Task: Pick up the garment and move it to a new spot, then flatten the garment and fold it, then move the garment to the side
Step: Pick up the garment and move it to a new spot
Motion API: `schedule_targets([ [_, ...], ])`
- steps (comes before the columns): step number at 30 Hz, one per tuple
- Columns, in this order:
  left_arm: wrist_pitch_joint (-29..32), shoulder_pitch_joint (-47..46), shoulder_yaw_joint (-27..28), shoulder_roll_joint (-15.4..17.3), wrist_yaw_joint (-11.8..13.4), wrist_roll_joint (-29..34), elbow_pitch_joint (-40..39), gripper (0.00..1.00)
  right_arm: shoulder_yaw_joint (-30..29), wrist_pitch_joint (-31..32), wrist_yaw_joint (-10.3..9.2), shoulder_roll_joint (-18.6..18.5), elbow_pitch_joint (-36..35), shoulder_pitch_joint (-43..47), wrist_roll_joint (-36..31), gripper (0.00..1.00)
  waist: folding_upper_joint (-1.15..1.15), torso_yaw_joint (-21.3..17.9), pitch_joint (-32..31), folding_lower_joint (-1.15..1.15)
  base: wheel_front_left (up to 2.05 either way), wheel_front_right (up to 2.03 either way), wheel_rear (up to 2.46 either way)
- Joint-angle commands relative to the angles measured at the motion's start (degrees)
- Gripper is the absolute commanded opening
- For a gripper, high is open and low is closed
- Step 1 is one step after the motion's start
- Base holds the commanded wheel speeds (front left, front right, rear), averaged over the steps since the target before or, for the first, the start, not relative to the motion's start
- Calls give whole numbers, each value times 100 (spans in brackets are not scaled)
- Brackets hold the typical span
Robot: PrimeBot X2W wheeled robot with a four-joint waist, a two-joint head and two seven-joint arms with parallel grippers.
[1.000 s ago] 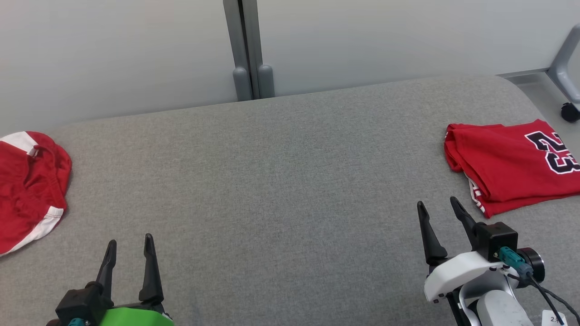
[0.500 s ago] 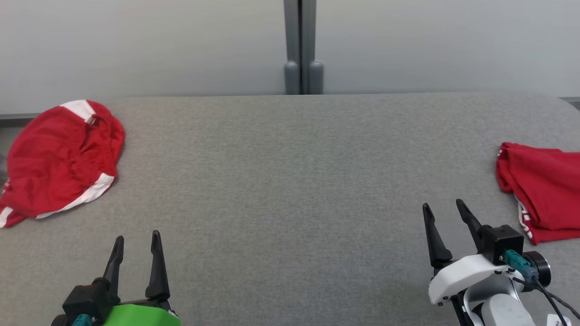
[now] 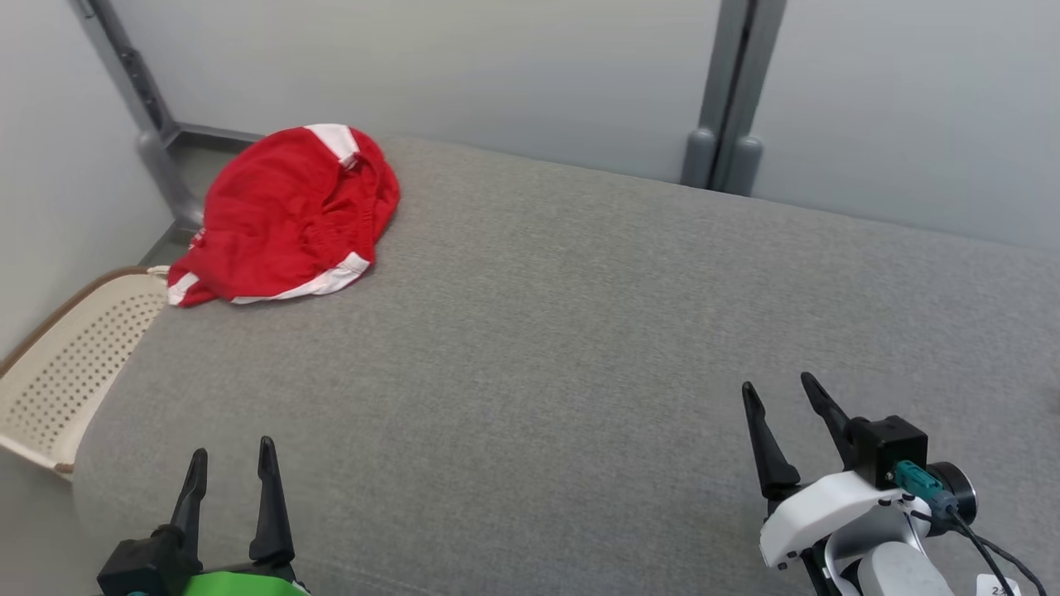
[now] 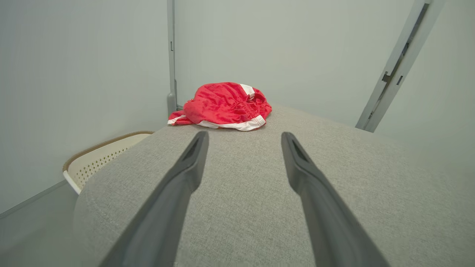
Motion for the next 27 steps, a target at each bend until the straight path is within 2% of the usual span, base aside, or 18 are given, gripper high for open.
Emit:
schedule_targets([
  [1, 0, 98, 34, 12, -1, 26, -1, 100, 20, -28, -11, -16, 20, -12, 36, 100, 0, 523, -72, 0, 0, 0, 0],
  [9, 0, 142, 105, 12, -15, 25, -42, 100, 135, -64, -11, -16, 89, -79, 123, 100, 0, 886, -93, 0, 0, 0, 0],
  [27, 0, -46, 95, 11, 89, -140, 65, 100, 202, -111, -11, -17, 199, -132, 182, 100, 0, 831, 20, 0, 0, 0, 0],
])
